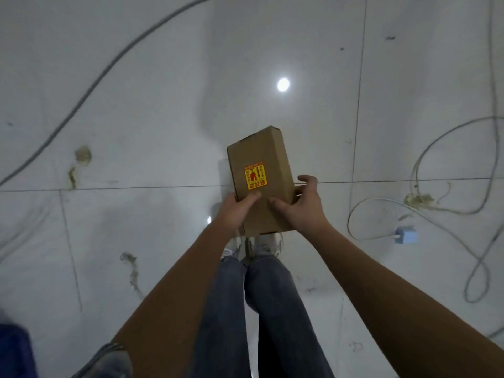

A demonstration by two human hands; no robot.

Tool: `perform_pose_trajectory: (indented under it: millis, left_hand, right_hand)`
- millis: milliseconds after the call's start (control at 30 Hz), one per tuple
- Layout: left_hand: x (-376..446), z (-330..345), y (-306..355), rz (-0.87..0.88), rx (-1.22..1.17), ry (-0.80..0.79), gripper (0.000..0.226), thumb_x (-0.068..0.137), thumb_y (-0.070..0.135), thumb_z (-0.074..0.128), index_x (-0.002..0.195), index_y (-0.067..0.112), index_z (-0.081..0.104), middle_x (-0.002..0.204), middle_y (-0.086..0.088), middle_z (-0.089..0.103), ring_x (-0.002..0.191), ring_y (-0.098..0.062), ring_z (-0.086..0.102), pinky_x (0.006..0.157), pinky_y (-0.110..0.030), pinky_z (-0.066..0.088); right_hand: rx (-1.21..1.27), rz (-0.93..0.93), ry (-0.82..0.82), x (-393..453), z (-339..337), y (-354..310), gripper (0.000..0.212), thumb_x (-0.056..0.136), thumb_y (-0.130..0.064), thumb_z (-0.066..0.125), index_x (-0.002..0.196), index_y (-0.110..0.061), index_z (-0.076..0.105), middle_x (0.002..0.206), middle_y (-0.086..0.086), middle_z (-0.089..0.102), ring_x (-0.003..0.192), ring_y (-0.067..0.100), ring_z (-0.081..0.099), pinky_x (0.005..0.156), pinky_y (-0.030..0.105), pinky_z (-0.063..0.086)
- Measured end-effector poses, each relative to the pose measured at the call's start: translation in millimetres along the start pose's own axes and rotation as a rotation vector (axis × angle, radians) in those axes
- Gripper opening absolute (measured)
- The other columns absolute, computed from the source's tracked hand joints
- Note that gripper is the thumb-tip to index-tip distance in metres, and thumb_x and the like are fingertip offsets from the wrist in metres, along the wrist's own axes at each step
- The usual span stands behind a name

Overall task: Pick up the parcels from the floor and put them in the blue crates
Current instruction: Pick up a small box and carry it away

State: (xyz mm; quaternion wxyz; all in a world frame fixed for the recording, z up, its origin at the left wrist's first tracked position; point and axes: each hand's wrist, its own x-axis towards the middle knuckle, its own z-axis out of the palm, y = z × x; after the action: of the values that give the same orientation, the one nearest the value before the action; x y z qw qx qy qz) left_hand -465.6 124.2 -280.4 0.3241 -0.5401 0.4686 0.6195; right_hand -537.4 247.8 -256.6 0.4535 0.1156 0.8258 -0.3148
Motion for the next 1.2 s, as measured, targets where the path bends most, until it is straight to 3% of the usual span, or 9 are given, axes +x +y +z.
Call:
perform_pose_trajectory:
  millis: [100,200,267,467,633,767,900,1067,1200]
  left_hand:
    - [-58.7,-2.3,22.6,-0.001,-0.070,0.017,0.075,0.085,0.053,0.058,0.145,0.021,0.027,0.139,-0.002,0.046,0.121,-0.025,0.051,0.098,-0.041,0.046]
    - [-128.3,-2.5,54.1,0.050,-0.285,-0.025,0.047,0.082,0.045,0.066,0.120,0.022,0.052,0.106,0.005,0.066,0.094,-0.014,0.063,0.075,-0.032,0.053]
    - [-173.1,-10.7,67.5,0.100,-0.376,0.045,0.033,0.077,0.034,0.074,0.106,0.023,0.061,0.094,0.005,0.069,0.090,-0.014,0.064,0.076,-0.031,0.053]
    - [-291.9,-73.7,76.8,0.152,-0.273,0.142,0.042,0.077,0.020,0.073,0.114,0.018,0.054,0.106,-0.003,0.067,0.093,-0.021,0.066,0.081,-0.033,0.055]
    - [-400.6,-128.4,71.4,0.224,-0.210,-0.045,0.034,0.083,0.027,0.066,0.115,0.017,0.059,0.103,-0.008,0.072,0.094,-0.023,0.068,0.079,-0.033,0.055]
    - [-495.2,-163.0,55.5,0.319,-0.067,-0.115,0.038,0.078,0.032,0.071,0.112,0.016,0.063,0.103,-0.007,0.073,0.097,-0.024,0.069,0.085,-0.034,0.055]
    - [-587.0,-174.5,30.2,0.391,-0.111,-0.189,0.052,0.067,0.045,0.071,0.112,0.020,0.063,0.105,-0.002,0.074,0.094,-0.018,0.071,0.073,-0.027,0.057]
    - [-657.7,-174.1,-30.6,0.458,-0.482,0.222,0.057,0.069,0.042,0.077,0.120,0.024,0.059,0.097,0.003,0.073,0.091,-0.013,0.068,0.077,-0.027,0.052]
    - [-681.4,-146.0,-82.3,0.444,-1.065,0.463,0.035,0.080,0.020,0.071,0.112,0.014,0.057,0.084,-0.001,0.072,0.080,-0.014,0.067,0.074,-0.030,0.054]
  right_hand:
    - [-0.226,-0.147,0.144,-55.2,-2.5,-31.7,0.068,0.077,-0.035,0.072,0.133,-0.017,0.037,0.117,0.000,0.052,0.104,0.017,0.056,0.088,0.035,0.052]
    - [-0.473,-0.310,0.188,-117.4,-5.3,-65.0,0.059,0.075,-0.030,0.071,0.126,-0.014,0.045,0.115,0.005,0.049,0.106,0.022,0.051,0.081,0.038,0.052]
    - [-0.556,-0.410,0.209,-161.3,-8.1,-88.0,0.060,0.076,-0.028,0.070,0.129,-0.012,0.045,0.119,0.008,0.050,0.110,0.024,0.049,0.086,0.040,0.051]
    - [-0.449,-0.579,-0.003,-276.4,-39.8,-141.7,0.049,0.084,-0.029,0.062,0.128,-0.010,0.050,0.127,0.009,0.047,0.113,0.021,0.050,0.094,0.034,0.049]
    - [-0.068,-0.288,0.032,-341.7,-83.6,-185.4,0.074,0.082,-0.037,0.067,0.142,-0.020,0.028,0.144,0.001,0.036,0.129,0.018,0.041,0.101,0.032,0.041]
    - [0.217,-0.169,-0.377,-404.0,-113.1,-229.2,0.078,0.075,-0.040,0.069,0.141,-0.018,0.033,0.130,0.007,0.056,0.110,0.023,0.061,0.085,0.039,0.055]
    - [0.233,-0.275,-0.479,-462.2,-120.8,-262.9,0.045,0.080,-0.027,0.069,0.120,-0.017,0.052,0.098,0.002,0.069,0.075,0.013,0.069,0.059,0.027,0.055]
    - [0.432,-0.363,-0.519,-518.8,-100.6,-273.3,0.023,0.086,-0.016,0.062,0.106,-0.025,0.055,0.086,-0.011,0.072,0.072,0.005,0.069,0.064,0.028,0.051]
    - [0.429,-0.319,-0.640,-560.4,-79.5,-264.2,0.041,0.088,-0.017,0.061,0.125,-0.016,0.045,0.107,0.000,0.068,0.093,0.014,0.069,0.078,0.033,0.055]
